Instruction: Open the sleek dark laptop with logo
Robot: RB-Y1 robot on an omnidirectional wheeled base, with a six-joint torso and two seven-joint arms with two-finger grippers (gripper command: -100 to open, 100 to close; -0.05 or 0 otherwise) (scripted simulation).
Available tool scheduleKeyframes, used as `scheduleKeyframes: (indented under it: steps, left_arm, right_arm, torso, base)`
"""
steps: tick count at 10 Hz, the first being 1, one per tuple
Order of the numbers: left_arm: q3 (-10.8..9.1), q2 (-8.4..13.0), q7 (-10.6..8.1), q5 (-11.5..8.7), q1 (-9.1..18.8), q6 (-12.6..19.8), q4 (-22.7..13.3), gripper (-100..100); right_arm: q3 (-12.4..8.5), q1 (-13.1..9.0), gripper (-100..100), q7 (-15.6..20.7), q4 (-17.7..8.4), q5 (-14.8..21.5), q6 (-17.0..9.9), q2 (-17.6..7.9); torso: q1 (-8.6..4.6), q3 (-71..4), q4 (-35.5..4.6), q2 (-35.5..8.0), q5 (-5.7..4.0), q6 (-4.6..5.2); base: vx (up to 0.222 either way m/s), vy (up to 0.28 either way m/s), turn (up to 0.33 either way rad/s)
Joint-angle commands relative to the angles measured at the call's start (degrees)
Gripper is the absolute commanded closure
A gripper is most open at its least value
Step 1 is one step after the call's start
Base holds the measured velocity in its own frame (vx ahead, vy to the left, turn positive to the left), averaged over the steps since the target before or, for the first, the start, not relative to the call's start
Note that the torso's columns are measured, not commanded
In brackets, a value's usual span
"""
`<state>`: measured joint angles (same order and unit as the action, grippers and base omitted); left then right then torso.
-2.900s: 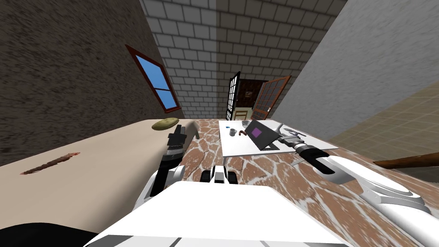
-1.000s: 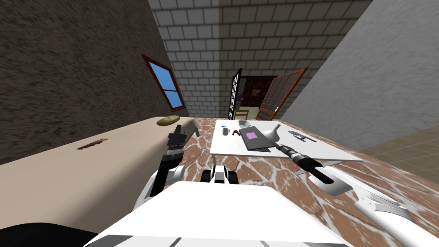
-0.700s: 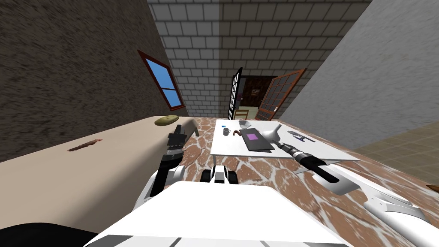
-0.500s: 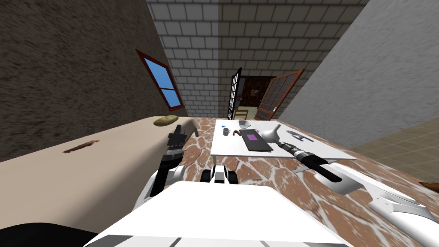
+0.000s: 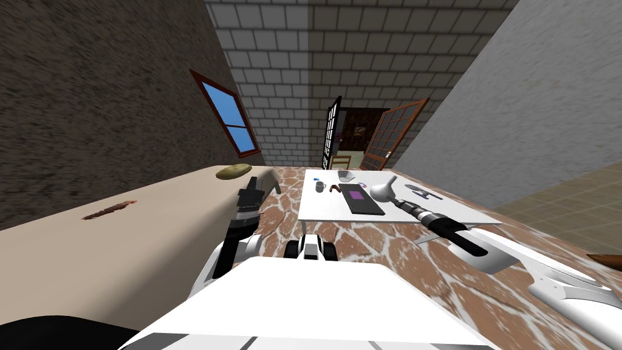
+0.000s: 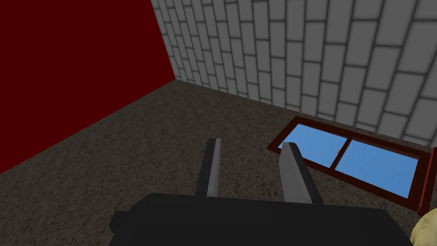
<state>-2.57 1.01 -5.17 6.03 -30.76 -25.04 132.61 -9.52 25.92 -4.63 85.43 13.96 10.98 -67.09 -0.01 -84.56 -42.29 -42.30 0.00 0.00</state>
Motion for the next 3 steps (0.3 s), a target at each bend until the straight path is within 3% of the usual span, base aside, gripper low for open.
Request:
scheduleKeyframes:
  steps: [1, 3]
  left_arm:
    - [0.00, 0.0, 0.00, 0.0, 0.0, 0.0, 0.0, 0]
    - [0.00, 0.0, 0.00, 0.0, 0.0, 0.0, 0.0, 0]
  right_arm:
    - [0.0, 0.0, 0, 0.0, 0.0, 0.0, 0.0, 0.0]
    - [0.0, 0.0, 0, 0.0, 0.0, 0.0, 0.0, 0.0]
  torso:
    - [0.01, 0.0, 0.0, 0.0, 0.00, 0.00]
    - [0.01, 0.0, 0.0, 0.0, 0.01, 0.00]
  base:
    - [0.000, 0.000, 0.000]
    - [0.000, 0.000, 0.000]
